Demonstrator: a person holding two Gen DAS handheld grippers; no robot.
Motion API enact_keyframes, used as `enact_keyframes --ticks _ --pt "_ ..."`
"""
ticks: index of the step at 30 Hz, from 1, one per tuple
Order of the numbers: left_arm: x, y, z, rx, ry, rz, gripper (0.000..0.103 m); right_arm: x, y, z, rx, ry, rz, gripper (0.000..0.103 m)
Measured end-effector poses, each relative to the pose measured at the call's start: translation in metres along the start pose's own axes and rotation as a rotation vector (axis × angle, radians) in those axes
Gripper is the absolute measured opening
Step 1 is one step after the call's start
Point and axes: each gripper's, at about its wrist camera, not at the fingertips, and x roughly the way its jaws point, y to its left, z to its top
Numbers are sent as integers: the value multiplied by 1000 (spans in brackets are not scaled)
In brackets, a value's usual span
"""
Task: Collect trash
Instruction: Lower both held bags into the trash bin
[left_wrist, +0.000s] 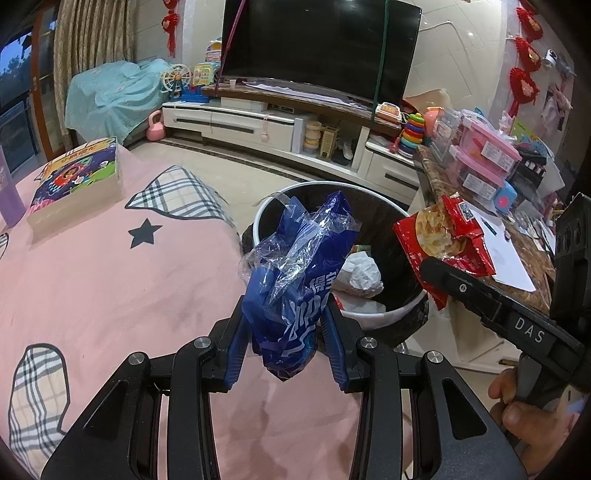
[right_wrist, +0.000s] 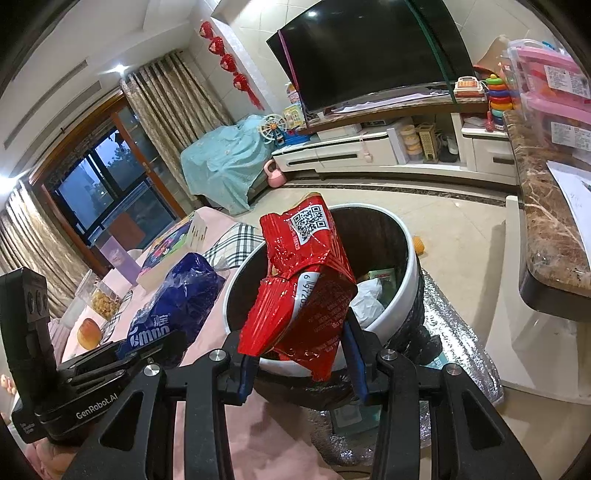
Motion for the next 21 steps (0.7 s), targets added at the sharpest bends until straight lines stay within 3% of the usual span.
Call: enact_keyframes --ticks 21 --pt "13 -12 19 31 -3 6 36 8 -2 10 -5 18 -16 41"
